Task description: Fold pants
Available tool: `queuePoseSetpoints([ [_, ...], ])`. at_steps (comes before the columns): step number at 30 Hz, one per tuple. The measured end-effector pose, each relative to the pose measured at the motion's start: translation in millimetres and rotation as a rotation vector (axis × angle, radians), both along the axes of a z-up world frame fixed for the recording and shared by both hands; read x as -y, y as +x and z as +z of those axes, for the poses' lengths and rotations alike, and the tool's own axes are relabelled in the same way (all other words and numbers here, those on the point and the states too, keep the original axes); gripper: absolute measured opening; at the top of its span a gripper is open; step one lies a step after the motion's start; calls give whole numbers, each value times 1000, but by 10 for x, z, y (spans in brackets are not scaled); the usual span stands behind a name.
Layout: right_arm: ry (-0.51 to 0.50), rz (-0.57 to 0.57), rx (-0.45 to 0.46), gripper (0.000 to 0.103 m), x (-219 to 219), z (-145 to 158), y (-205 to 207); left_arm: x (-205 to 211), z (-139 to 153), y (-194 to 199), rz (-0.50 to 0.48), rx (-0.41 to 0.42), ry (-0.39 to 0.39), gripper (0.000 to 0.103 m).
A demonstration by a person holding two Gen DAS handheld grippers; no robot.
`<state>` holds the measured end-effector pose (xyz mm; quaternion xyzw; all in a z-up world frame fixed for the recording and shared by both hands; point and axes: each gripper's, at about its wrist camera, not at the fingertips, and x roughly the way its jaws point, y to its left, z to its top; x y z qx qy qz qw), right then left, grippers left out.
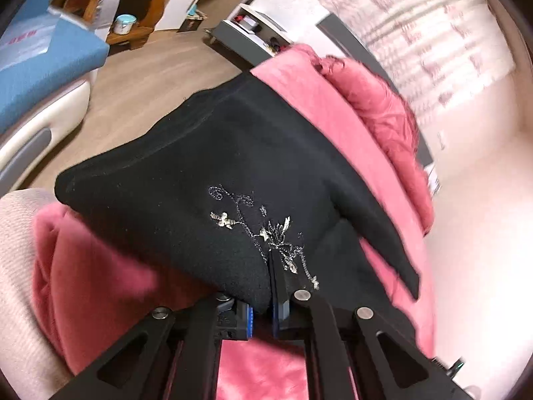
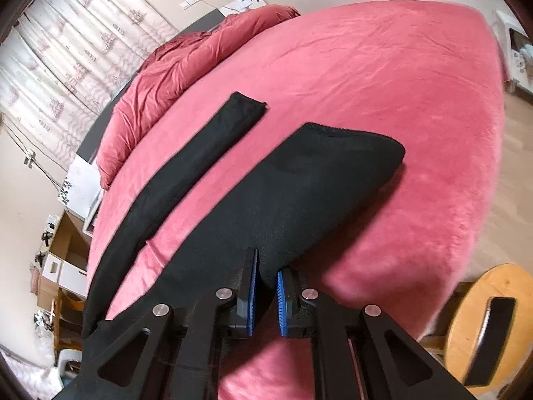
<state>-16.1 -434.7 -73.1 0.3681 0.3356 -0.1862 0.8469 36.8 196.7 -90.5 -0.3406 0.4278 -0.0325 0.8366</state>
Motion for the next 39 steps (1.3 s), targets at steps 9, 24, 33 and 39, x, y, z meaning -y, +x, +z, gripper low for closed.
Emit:
queuePoseSetpoints([
  [9, -15, -98, -86, 31, 147, -200, -314, -177, -93, -251, 73, -85, 60, 20],
  [24, 70, -26, 29, 49, 506, 71, 964, 582, 121, 756, -207, 32, -18, 35],
  [33, 193, -66, 22, 49, 732, -231, 2109, 1136, -28, 1298, -359, 32, 84, 35],
  [39, 202, -141, 13, 17, 865, -292, 2538, 1160, -222, 1308, -348, -24, 92, 35],
])
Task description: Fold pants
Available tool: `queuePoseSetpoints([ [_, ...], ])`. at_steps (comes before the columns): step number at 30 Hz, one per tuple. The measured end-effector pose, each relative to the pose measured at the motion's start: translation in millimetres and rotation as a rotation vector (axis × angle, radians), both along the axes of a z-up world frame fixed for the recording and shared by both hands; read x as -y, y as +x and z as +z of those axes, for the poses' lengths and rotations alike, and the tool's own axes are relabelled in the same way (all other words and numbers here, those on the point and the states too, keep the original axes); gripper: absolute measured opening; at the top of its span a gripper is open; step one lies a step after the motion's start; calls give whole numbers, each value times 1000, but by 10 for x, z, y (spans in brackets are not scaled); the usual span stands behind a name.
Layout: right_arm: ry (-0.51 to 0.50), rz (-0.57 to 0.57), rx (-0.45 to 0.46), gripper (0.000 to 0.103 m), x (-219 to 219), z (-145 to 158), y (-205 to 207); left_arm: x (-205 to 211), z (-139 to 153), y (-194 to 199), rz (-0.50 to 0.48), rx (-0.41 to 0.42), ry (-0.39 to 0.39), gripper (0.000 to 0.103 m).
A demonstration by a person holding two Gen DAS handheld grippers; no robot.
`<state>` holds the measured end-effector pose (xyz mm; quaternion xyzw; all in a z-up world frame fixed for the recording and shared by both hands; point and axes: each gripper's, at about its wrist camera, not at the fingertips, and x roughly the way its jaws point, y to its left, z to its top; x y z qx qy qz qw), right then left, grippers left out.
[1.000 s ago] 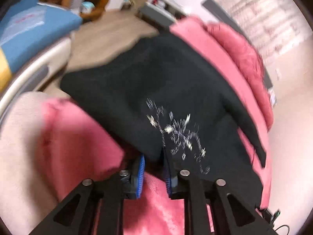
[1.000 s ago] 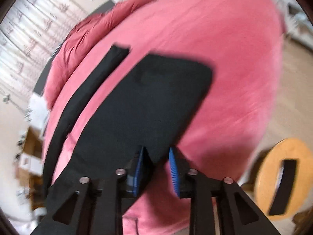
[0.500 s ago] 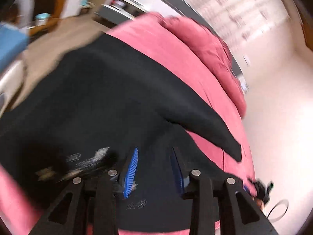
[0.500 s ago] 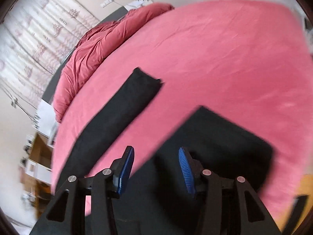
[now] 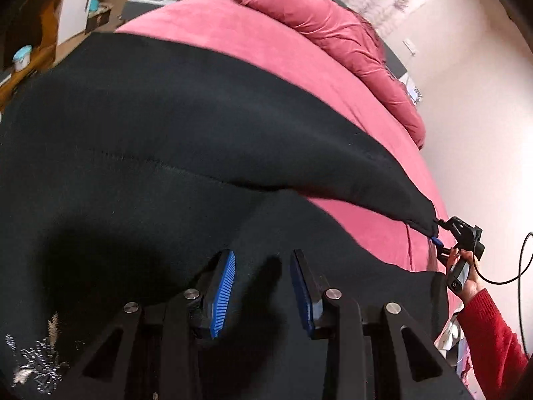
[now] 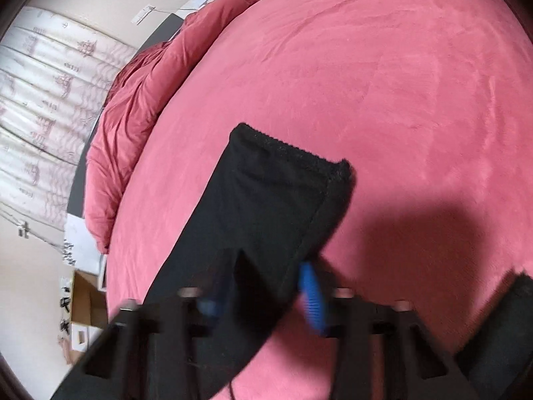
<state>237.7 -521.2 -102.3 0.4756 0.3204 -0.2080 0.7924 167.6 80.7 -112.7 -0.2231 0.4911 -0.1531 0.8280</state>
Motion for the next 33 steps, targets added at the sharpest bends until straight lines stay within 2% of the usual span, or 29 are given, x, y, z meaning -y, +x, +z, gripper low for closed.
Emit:
queuePoseSetpoints([
  [6, -131, 44, -13, 12, -8, 272, -121, 20, -29, -29, -6, 5, 16, 35],
  [11, -151, 38, 6, 11, 59, 471, -346, 36, -32, -12, 0, -18, -26, 35],
  [13, -177, 54, -27, 11, 42, 441, -431, -8, -35, -42, -6, -29, -43, 35],
  [15, -164, 69, -105, 12, 52, 281, -433, -37, -13, -51, -16, -39, -55, 35],
  [17, -123, 83, -197, 20, 78, 75, -402, -70, 17, -42, -35, -47, -64, 35],
  [18, -123, 79, -197, 28, 85, 61, -412, -93, 53, -29, -42, -48, -68, 35],
  [20, -164, 70, -192, 38, 79, 144, -440, -186, 170, 35, -44, -32, -86, 35],
  [21, -221, 60, -212, 43, 55, 234, -444, -262, 258, 88, -33, -18, -93, 35],
  [24, -345, 49, -223, 43, -39, 526, -407, -430, 447, 287, -9, 13, -83, 36],
  [26, -351, 84, -204, 43, -109, 661, -288, -504, 517, 495, 5, -1, -72, 38],
  [30, -329, 187, -188, 47, -378, 796, 76, -597, 511, 1008, 53, -118, -133, 43],
  [33, -327, 273, -199, 51, -667, 803, 353, -672, 526, 1277, 117, -138, -134, 44],
])
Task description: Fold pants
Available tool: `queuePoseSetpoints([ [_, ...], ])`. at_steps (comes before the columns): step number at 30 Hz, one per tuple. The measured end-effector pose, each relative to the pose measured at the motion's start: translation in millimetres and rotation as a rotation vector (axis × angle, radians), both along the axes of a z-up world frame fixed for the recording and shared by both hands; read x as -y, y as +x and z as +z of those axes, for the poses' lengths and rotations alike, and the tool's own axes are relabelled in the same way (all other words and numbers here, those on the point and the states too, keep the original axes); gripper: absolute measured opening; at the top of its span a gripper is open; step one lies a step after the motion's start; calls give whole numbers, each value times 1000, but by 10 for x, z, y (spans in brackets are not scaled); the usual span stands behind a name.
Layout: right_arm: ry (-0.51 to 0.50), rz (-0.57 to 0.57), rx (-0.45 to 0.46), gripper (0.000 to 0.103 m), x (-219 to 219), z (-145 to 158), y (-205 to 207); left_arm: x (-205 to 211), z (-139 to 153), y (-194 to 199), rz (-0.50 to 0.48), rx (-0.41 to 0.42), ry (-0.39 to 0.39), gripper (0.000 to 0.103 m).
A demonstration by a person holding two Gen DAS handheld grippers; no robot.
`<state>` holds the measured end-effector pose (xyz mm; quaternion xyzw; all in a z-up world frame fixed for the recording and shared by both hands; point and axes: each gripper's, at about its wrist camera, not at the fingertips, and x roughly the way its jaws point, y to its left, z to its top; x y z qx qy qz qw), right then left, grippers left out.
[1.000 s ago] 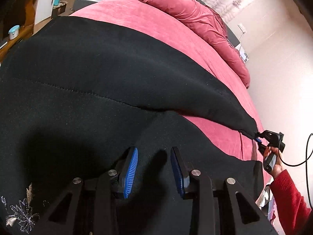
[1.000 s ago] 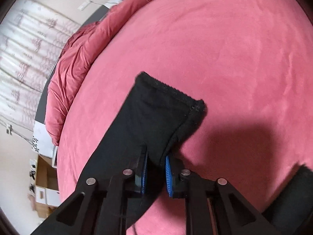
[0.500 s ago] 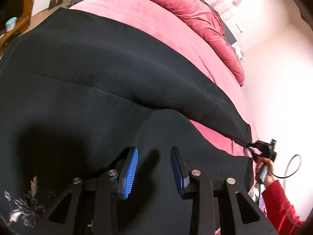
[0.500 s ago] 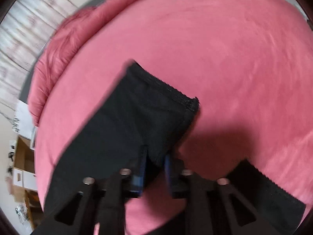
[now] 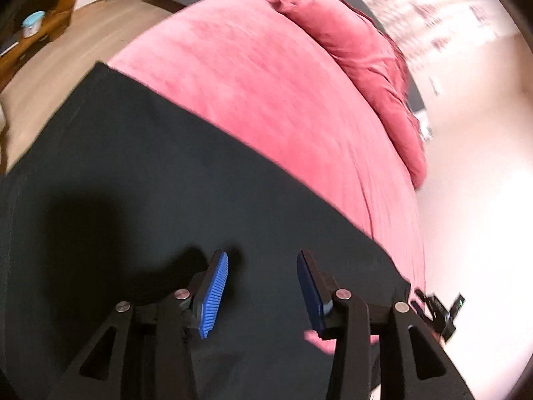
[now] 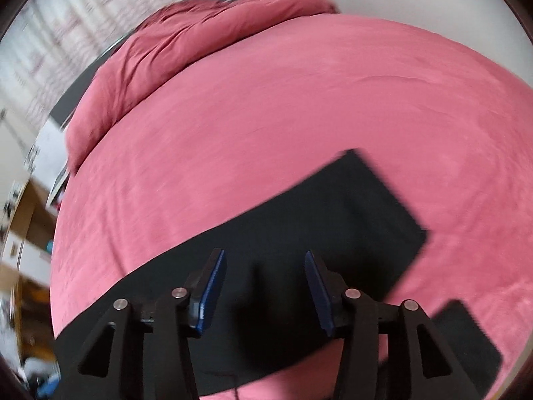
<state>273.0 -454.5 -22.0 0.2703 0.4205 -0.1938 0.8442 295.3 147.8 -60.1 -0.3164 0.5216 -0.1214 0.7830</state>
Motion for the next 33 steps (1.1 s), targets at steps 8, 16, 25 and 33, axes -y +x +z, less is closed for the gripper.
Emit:
queuePoseSetpoints([
  [8, -4, 188, -61, 57, -819, -234, 397, -225, -176, 51, 22, 78, 135, 44],
  [16, -191, 289, -122, 59, -1240, -605, 260, -1307, -225, 199, 269, 113, 200, 46],
  [25, -229, 266, -130, 62, -1325, -651, 265, -1391, -310, 779, 202, 91, 205, 52],
  [33, -239, 257, -100, 65, -1346, -667, 257, -994, -560, 1173, 146, -201, 162, 48],
])
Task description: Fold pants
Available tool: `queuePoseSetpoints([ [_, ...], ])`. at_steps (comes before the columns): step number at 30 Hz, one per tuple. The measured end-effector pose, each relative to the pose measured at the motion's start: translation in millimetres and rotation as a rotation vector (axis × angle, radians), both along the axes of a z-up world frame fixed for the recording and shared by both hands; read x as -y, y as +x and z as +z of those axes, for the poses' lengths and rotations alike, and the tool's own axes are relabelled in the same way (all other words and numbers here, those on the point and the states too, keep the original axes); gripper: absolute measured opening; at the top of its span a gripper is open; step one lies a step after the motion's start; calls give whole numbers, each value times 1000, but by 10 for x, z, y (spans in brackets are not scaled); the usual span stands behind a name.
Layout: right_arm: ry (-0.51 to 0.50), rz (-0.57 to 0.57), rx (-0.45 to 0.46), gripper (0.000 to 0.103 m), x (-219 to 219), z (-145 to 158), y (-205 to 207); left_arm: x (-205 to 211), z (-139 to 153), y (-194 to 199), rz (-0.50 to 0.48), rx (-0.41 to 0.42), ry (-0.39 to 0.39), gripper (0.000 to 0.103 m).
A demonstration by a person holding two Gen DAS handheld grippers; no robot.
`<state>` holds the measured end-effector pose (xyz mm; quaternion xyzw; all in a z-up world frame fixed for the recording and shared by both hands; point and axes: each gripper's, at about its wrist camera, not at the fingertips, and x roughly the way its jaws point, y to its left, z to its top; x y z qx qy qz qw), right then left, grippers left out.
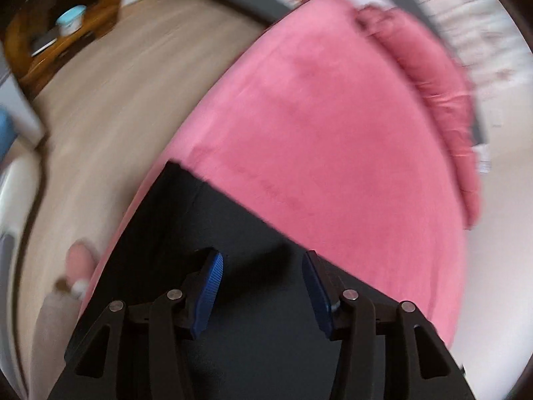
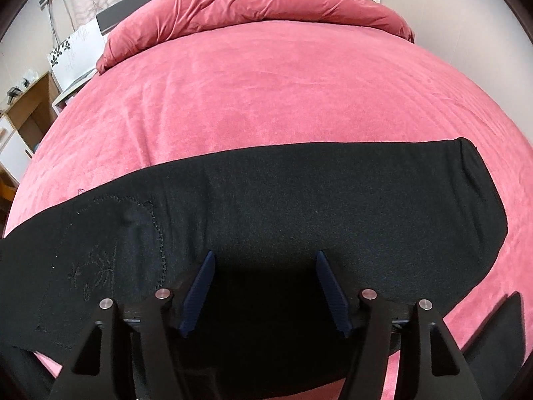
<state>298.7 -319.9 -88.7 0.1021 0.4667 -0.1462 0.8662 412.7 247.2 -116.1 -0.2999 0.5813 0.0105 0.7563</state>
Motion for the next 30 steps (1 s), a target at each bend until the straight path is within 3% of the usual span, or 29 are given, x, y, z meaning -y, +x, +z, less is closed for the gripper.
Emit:
queuePoseSetpoints([
  [3, -9, 1, 21, 65, -5, 3, -41, 94, -44, 157, 46, -100, 63, 48],
  [6, -14, 6, 39, 65, -8, -9, -88, 181, -56, 266, 73, -144, 117, 50],
  [8, -12, 12, 48, 65, -3, -5, -115, 198, -78, 311, 125, -163, 124, 53],
  [11, -8, 18, 58, 65, -4, 3, -164, 286, -110, 311, 121, -155, 179, 53],
  [12, -7, 20, 59, 65, 3, 3, -170, 328, -106, 281, 114, -138, 214, 49],
  [13, -8, 22, 60, 65, 3, 5, -178, 373, -95, 238, 103, -118, 263, 34],
  [14, -7, 25, 61, 65, 3, 8, -186, 413, -80, 174, 88, -80, 296, 27],
  [15, -5, 25, 62, 65, 6, 11, -190, 428, -68, 111, 82, -45, 295, 22],
  [17, -2, 26, 60, 65, 18, 12, -189, 426, -50, -52, 74, 24, 267, 12],
  [20, -3, 18, 48, 65, 17, 61, -177, 381, -13, -360, 72, 112, 205, 9],
  [28, 174, -58, 99, 65, 73, 419, -12, 126, 61, -1384, 196, 342, -138, 9],
  [30, 235, -75, 75, 73, 100, 474, 114, 87, 101, -1595, 203, 371, -187, 7],
])
